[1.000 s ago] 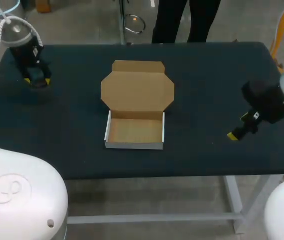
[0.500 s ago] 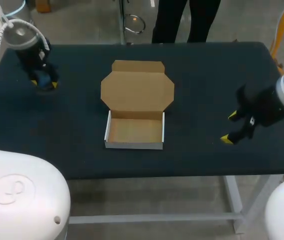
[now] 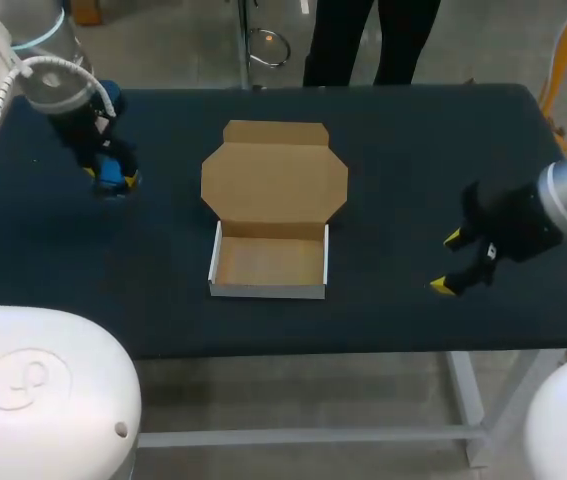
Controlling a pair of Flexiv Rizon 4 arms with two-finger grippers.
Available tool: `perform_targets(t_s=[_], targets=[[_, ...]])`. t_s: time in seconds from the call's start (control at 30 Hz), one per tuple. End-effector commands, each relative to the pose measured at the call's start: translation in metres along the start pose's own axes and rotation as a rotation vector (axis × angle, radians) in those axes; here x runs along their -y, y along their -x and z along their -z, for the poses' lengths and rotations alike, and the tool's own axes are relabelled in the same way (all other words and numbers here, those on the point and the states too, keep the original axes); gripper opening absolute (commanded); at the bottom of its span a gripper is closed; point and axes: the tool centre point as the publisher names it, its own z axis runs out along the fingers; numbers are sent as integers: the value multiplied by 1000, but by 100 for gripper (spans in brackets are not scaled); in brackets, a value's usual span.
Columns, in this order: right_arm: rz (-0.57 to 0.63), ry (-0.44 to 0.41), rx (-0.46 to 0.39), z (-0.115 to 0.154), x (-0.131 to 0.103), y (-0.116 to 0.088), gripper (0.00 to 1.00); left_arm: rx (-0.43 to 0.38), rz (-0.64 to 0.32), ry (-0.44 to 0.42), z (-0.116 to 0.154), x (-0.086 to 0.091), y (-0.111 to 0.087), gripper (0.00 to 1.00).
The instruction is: Assemble the packaging by folding the flat box into shape, placing the metal phone stand inside, and closing the box properly
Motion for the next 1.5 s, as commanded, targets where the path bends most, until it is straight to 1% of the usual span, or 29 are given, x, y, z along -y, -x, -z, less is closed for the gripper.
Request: perform_targets(t_s=[0.03, 0.3, 0.43, 0.6, 0.77, 1.03, 1.27, 1.5], targets=[[-3, -24, 156, -13, -9, -2, 100, 9, -17, -35, 4, -7, -11, 0], [-3, -35, 169, -33, -15, 7, 100, -2, -45, -31, 5, -10, -25, 0], [-21, -50, 174, -44, -16, 12, 100, -5, -51, -30, 6, -11, -31, 0], [-21, -50, 174, -44, -16, 12, 100, -9, -68, -36, 10, -14, -44, 0], [-21, -50, 174, -44, -16, 12, 100, -16, -107, -37, 10, -16, -62, 0], [-21, -50, 174, -44, -16, 12, 100, -35, -191, -26, 8, -21, -98, 0], [-21, -50, 174, -44, -16, 12, 100, -48, -235, -1, -4, -18, -132, 0], [-21, -50, 174, -44, -16, 12, 100, -48, -259, 18, -14, -16, -157, 0]])
